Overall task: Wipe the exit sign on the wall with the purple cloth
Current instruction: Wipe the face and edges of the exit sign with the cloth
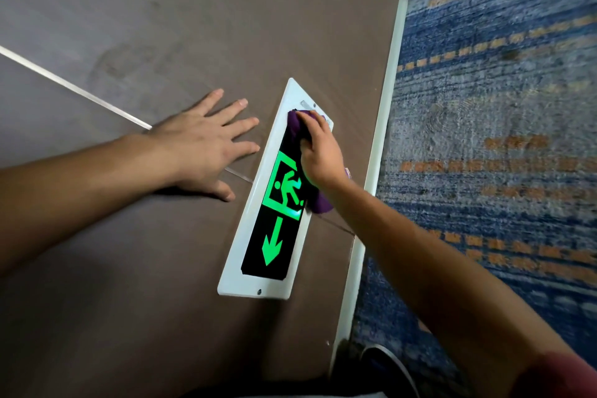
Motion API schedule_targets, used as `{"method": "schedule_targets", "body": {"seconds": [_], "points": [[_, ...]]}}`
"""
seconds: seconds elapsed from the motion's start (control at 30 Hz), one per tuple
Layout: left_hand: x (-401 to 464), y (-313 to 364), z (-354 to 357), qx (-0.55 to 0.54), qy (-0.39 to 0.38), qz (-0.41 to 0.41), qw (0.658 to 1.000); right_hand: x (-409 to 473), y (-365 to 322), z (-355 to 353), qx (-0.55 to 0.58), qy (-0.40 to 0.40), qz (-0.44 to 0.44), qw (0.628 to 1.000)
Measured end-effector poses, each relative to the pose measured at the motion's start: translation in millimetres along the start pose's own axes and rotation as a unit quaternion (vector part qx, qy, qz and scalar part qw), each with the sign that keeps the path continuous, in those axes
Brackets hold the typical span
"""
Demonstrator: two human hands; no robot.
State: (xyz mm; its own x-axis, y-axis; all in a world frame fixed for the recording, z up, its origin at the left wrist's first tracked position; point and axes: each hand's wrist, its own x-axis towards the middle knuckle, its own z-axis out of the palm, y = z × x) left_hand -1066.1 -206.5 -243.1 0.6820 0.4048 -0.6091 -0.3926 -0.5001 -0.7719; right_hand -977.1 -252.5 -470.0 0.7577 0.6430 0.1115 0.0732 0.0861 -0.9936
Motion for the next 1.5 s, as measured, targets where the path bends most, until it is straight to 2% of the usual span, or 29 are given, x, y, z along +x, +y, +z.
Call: {"method": "schedule_targets", "body": {"seconds": [0.17, 0.27, 0.4, 0.7, 0.97, 1.1, 1.27, 1.37, 1.5], "points": [[10, 4, -10, -0.015, -0.025, 0.001, 1.000, 33, -1, -18, 0.037, -0.027, 0.068, 0.997], [10, 7, -13, -0.023, -0.033, -0.003, 0.999, 18, -6, -16, 0.063, -0.025, 0.089, 0.994], [10, 8, -17, -0.033, -0.029, -0.010, 0.999, -39, -7, 2, 0.092, -0.062, 0.059, 0.992], [4, 14, -22, -0.040, -0.027, -0.022, 0.999, -194, -6, 48, 0.059, -0.104, -0.028, 0.992], [-2, 16, -32, -0.041, -0.047, -0.044, 0.997, -252, 23, 56, -0.014, -0.141, -0.101, 0.985], [-6, 16, -29, -0.037, -0.035, -0.047, 0.998, -263, 50, 55, -0.067, -0.159, -0.054, 0.983], [-6, 17, -25, -0.037, -0.027, -0.047, 0.998, -260, 61, 49, -0.025, -0.131, 0.041, 0.990], [-6, 15, -23, -0.038, -0.013, -0.044, 0.998, -266, 44, 56, -0.022, -0.124, 0.035, 0.991], [-6, 15, -21, -0.036, -0.002, -0.043, 0.998, -276, 15, 68, 0.003, -0.120, -0.034, 0.992]]}}
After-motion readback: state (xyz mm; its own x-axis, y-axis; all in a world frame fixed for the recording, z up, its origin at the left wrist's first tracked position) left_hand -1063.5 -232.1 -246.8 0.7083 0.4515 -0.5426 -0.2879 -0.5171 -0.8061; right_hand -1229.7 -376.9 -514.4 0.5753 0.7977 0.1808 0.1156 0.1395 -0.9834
